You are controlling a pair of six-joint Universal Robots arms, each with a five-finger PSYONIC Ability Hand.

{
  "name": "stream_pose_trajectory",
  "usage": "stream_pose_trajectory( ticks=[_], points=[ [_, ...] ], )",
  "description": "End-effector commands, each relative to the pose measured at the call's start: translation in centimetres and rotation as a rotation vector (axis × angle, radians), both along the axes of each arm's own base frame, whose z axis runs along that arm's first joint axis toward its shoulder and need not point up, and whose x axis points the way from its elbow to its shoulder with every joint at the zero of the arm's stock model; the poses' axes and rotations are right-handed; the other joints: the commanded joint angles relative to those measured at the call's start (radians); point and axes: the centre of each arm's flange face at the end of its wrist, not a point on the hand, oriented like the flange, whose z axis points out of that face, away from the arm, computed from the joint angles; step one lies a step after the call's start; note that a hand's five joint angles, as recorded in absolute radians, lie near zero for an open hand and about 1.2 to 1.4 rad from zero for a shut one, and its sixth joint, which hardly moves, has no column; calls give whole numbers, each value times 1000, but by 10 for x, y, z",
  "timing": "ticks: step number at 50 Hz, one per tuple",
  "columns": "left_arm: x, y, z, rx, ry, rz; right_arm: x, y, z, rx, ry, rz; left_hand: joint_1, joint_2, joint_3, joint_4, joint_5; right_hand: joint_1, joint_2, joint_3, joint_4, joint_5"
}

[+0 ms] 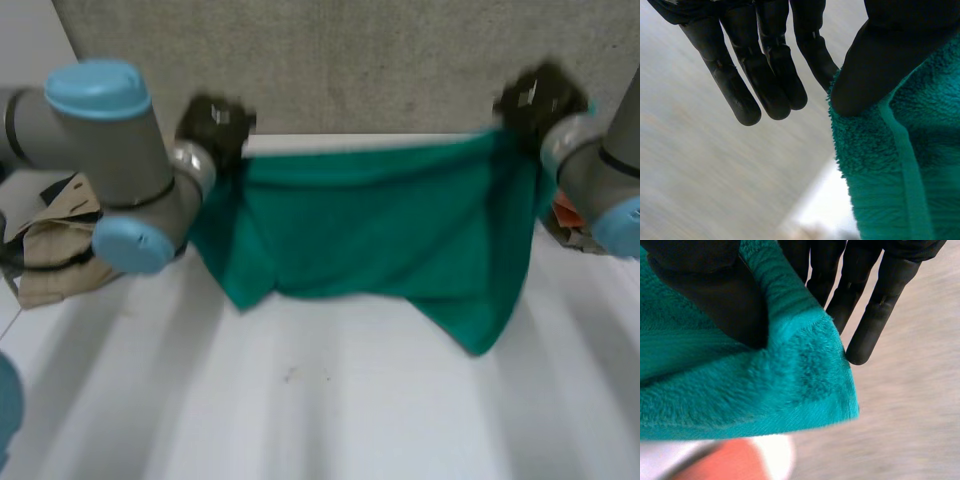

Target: Fold the laundry.

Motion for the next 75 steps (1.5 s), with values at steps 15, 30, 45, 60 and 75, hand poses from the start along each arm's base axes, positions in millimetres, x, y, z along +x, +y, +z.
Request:
stream_pose_trajectory(
  ticks=[15, 30, 45, 60, 75],
  points=[
    [15, 0, 60, -281, 158, 38, 4, 8, 4, -179, -139, 16, 257, 200, 204, 197, 250, 257, 209, 200, 200, 233],
    [38, 60, -109, 217, -90, 35, -16, 61, -129, 418, -154, -21, 257, 200, 204, 197, 250, 257, 209, 200, 200, 233],
    [74, 84, -96, 274, -87, 32, -42, 80, -141, 533, -235, -30, -825, -883, -879, -885, -832, 257, 209, 200, 200, 233],
    [104, 83, -124, 466, -3, -13, -42, 80, -139, 620, -393, -29, -791, -848, -844, -851, -797, 257, 209, 200, 200, 233],
    [92, 49, -152, 440, -4, -27, -43, 84, -144, 642, -381, -22, -603, -660, -656, -663, -610, 257, 209, 200, 200, 233]
  ],
)
